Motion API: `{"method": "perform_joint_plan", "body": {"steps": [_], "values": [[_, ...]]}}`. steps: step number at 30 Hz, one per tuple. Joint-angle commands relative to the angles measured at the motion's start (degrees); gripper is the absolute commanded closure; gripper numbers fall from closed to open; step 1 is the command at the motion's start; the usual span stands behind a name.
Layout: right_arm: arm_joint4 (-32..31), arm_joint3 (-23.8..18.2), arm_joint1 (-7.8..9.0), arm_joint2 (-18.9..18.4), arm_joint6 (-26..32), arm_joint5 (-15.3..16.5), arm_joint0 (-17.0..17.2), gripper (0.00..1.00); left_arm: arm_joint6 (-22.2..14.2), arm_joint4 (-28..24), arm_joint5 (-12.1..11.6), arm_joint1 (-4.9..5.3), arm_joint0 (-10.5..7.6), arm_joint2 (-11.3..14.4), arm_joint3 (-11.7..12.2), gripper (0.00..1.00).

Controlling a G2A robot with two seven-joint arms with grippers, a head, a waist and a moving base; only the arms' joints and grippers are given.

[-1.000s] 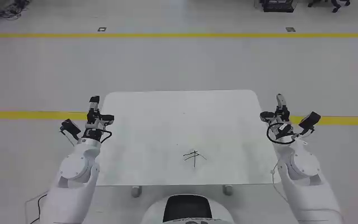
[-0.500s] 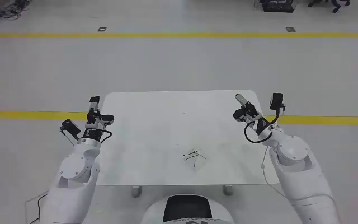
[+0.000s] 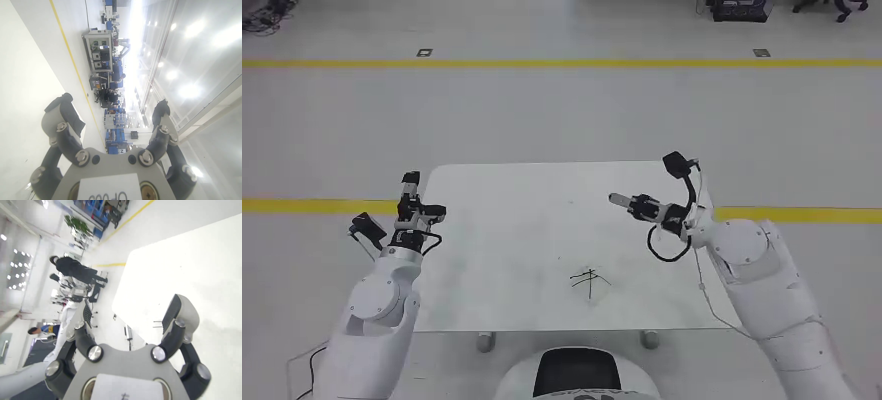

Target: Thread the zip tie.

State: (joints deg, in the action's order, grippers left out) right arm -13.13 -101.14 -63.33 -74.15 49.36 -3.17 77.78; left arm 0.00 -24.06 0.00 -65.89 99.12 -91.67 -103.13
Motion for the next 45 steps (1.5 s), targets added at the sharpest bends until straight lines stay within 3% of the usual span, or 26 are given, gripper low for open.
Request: {"method": "perform_joint_plan", "body": {"steps": [1,12,15,16,23,26,39,42,45], "values": [[-0.25,0.04,0.04,0.31,0.89,0.23,-0.03,0.0,0.0,0.0,0.0,0.0,0.0,0.0,0.0,0.0],[-1.13,-0.53,0.07,0.81,1.52,0.85,-0.15,0.0,0.0,0.0,0.0,0.0,0.0,0.0,0.0,0.0],[-6.02,-1.02,0.24,3.36,5.39,1.64,-1.71,0.0,0.0,0.0,0.0,0.0,0.0,0.0,0.0,0.0],[-10.49,-1.04,0.33,5.47,8.48,1.0,-3.33,0.0,0.0,0.0,0.0,0.0,0.0,0.0,0.0,0.0],[-16.35,1.15,-0.17,12.83,16.59,-1.53,-8.16,0.0,0.0,0.0,0.0,0.0,0.0,0.0,0.0,0.0],[-17.66,1.83,-0.38,15.69,19.81,-0.51,-9.65,0.0,0.0,0.0,0.0,0.0,0.0,0.0,0.0,0.0],[-17.87,1.76,-0.38,15.84,19.64,-0.24,-9.61,0.0,0.0,0.0,0.0,0.0,0.0,0.0,0.0,0.0],[-19.71,2.12,-0.38,16.97,19.57,0.8,-9.88,0.0,0.0,0.0,0.0,0.0,0.0,0.0,0.0,0.0],[-22.36,2.42,-0.56,19.13,21.68,-0.11,-11.12,0.0,0.0,0.0,0.0,0.0,0.0,0.0,0.0,0.0]]}}
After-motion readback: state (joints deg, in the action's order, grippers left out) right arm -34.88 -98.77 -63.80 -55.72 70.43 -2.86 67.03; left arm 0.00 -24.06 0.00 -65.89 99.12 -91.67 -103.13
